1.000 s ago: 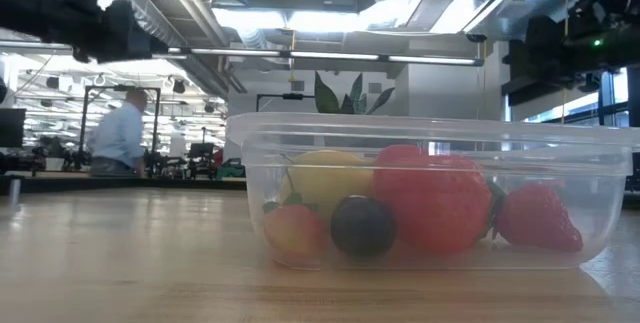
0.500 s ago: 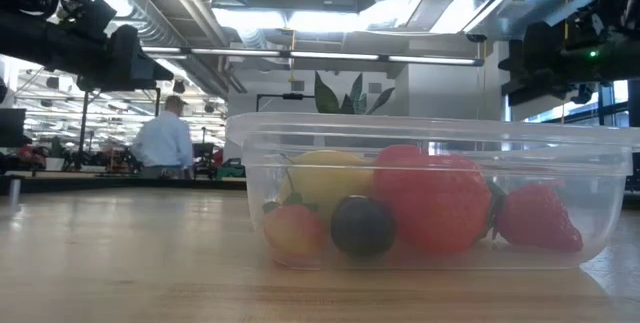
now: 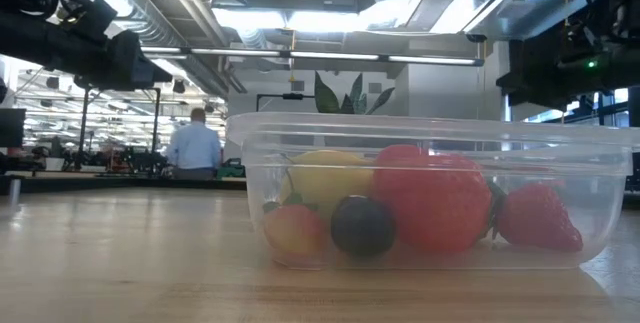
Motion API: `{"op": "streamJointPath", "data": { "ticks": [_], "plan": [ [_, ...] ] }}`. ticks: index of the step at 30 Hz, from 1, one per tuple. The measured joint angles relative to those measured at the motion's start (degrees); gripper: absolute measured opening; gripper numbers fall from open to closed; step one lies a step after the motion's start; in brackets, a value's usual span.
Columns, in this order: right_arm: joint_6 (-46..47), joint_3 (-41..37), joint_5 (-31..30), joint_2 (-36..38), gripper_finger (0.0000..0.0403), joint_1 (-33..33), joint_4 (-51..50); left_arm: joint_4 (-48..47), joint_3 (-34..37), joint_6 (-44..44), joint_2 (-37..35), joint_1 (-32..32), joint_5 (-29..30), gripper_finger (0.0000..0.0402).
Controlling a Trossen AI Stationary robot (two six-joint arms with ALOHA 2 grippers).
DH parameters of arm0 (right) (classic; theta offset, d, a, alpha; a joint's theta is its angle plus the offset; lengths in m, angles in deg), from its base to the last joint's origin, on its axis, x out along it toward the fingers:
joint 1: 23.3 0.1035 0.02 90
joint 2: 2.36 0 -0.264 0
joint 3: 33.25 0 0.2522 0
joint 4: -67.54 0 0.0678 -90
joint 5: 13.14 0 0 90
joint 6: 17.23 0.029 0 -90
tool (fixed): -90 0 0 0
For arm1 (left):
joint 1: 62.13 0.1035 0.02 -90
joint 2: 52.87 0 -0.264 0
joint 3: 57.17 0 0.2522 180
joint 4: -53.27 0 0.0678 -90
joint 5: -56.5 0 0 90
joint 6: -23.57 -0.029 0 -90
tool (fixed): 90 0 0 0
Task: Pick and placing Produce into tupperware
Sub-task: Return to Home Position
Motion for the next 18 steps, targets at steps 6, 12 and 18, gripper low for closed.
{"op": "streamJointPath", "data": {
  "ticks": [6,12,18],
  "plan": [
    [-0.17,0.0,0.1,-0.15,0.0312,0.03,0.18,-0.02,0.0,-1.22,0.27,0.0,0.03,0.0289],
    [-0.15,0.0,0.1,-0.15,0.0312,0.03,0.18,-0.02,0.0,-1.24,0.27,0.0,0.03,0.0289],
    [0.12,0.0,0.1,-0.18,0.0312,0.05,0.18,-0.04,0.02,-1.19,0.27,0.0,0.03,0.0289]
  ]
}}
